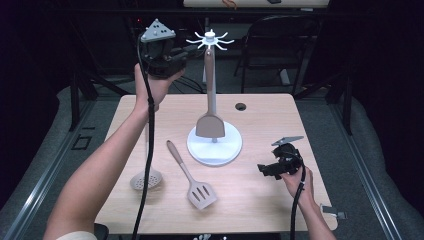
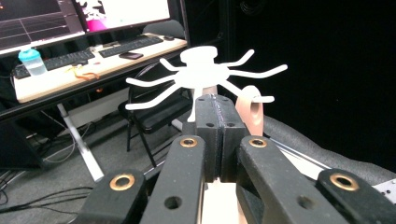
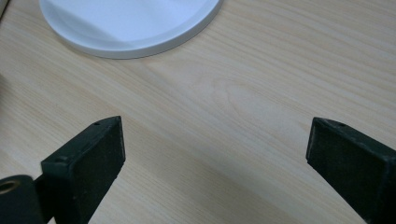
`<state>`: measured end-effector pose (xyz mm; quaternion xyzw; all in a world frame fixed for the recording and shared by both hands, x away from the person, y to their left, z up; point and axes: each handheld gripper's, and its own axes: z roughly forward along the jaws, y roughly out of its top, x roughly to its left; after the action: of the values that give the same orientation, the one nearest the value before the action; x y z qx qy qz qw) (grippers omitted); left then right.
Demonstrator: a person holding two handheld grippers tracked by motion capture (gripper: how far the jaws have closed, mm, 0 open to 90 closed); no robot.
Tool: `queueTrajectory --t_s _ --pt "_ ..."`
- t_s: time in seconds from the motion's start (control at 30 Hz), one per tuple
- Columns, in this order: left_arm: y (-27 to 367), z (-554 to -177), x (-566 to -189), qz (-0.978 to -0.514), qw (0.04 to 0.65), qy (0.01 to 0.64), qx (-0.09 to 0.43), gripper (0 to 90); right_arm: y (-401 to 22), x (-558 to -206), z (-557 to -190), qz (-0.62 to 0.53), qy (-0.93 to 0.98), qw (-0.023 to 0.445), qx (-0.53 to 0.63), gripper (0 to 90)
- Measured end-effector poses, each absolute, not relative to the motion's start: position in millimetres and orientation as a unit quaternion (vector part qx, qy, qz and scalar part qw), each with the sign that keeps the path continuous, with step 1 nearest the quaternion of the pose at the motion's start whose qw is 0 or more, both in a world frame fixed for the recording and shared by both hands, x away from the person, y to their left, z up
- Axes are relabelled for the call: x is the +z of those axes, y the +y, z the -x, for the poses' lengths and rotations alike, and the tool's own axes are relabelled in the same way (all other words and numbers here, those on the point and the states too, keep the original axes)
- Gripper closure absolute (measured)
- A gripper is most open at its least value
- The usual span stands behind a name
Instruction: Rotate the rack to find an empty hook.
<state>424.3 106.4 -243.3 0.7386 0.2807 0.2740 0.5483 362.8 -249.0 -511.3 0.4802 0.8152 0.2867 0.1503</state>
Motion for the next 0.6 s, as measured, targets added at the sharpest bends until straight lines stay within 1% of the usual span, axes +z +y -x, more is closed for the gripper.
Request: queueTrajectory --t_s 0.6 --pt "110 -435 -247 -0.734 0.545 0.297 0.276 90.0 -249 -511 -363 -0.48 0.816 0.148 0.286 4.4"
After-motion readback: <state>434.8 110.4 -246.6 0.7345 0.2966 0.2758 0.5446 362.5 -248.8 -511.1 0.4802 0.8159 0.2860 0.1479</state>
